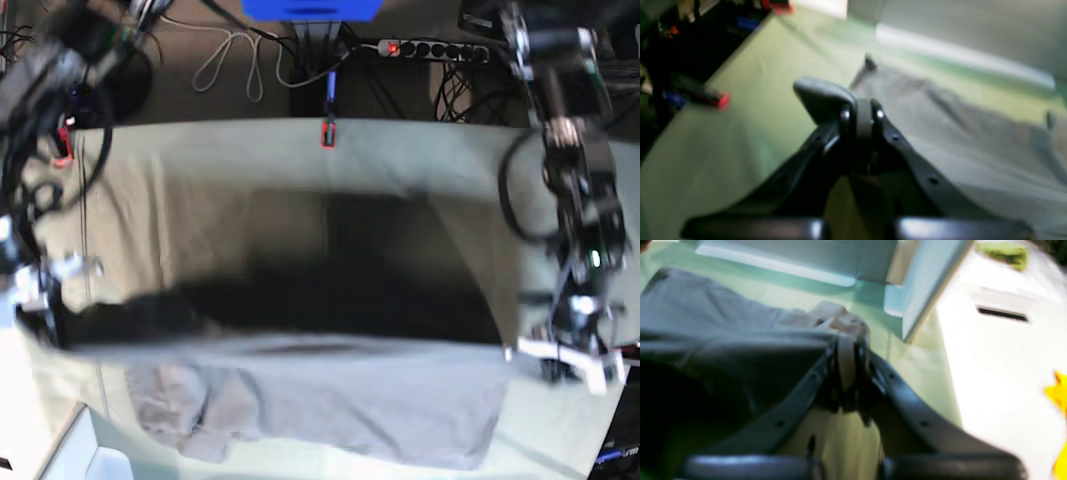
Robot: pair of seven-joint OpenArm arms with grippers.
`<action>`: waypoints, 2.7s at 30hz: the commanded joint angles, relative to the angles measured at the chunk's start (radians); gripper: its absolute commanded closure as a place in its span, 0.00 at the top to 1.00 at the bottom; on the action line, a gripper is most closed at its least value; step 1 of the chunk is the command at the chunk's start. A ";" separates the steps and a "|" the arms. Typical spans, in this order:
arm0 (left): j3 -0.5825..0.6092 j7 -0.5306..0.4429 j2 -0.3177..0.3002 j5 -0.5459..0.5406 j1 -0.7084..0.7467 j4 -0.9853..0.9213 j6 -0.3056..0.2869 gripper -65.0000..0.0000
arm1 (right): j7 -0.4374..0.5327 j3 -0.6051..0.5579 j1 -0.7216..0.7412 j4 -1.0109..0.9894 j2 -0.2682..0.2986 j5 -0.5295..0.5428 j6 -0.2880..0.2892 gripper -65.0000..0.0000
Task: Layout the t-shirt on the table in an organized manner, then fold the t-shirt properly
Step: 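Lift the shirt with both grippers, swing it up and lay it down, then hold the collar edge with both grippers and pull it taut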
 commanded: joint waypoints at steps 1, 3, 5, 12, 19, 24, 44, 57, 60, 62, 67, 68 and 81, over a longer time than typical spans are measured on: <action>-0.031 -0.034 -0.010 -0.021 0.013 0.044 -0.002 0.00 | 0.043 0.016 -0.033 0.017 -0.009 0.010 -0.004 0.00; -0.078 -0.029 0.006 -0.073 0.088 0.073 -0.002 0.00 | 0.101 0.045 -0.111 0.017 -0.035 0.010 -0.004 0.00; -0.129 -0.029 0.008 -0.127 0.154 0.101 -0.002 0.00 | 0.149 0.060 -0.189 0.017 -0.058 0.010 -0.004 0.00; -0.230 -0.035 0.006 -0.248 0.311 0.122 -0.002 0.00 | 0.285 0.094 -0.390 0.015 -0.157 0.010 -0.004 0.00; -0.327 -0.037 0.009 -0.336 0.424 0.129 -0.002 0.00 | 0.296 0.098 -0.462 -0.011 -0.176 0.009 -0.004 0.00; -0.359 -0.037 0.009 -0.371 0.473 0.116 -0.002 0.00 | 0.296 0.098 -0.500 -0.023 -0.175 0.007 -0.004 0.00; -0.353 -0.037 0.056 -0.366 0.492 0.027 -0.002 0.00 | 0.291 -0.150 -0.626 -0.130 -0.185 0.003 -0.004 0.04; -0.354 -0.037 0.054 -0.365 0.492 0.026 -0.002 0.00 | 0.294 -0.305 -0.496 -0.285 -0.185 -0.069 -0.004 0.65; -0.353 -0.037 0.054 -0.365 0.489 0.026 -0.002 0.00 | 0.297 -0.305 -0.427 -0.354 -0.185 -0.180 -0.004 0.65; -0.354 -0.037 0.056 -0.365 0.476 0.026 -0.002 0.00 | 0.297 -0.305 -0.388 -0.396 -0.185 -0.232 -0.004 0.65; -0.353 -0.035 0.056 -0.365 0.472 0.026 -0.002 0.00 | 0.297 -0.304 -0.324 -0.459 -0.170 -0.278 -0.004 0.65; -0.354 -0.035 0.056 -0.365 0.472 0.026 -0.002 0.00 | 0.297 -0.304 -0.324 -0.460 -0.169 -0.278 -0.004 0.65; -0.354 -0.035 0.056 -0.365 0.450 0.026 -0.002 0.00 | 0.299 -0.322 -0.381 -0.477 -0.163 -0.275 -0.004 0.61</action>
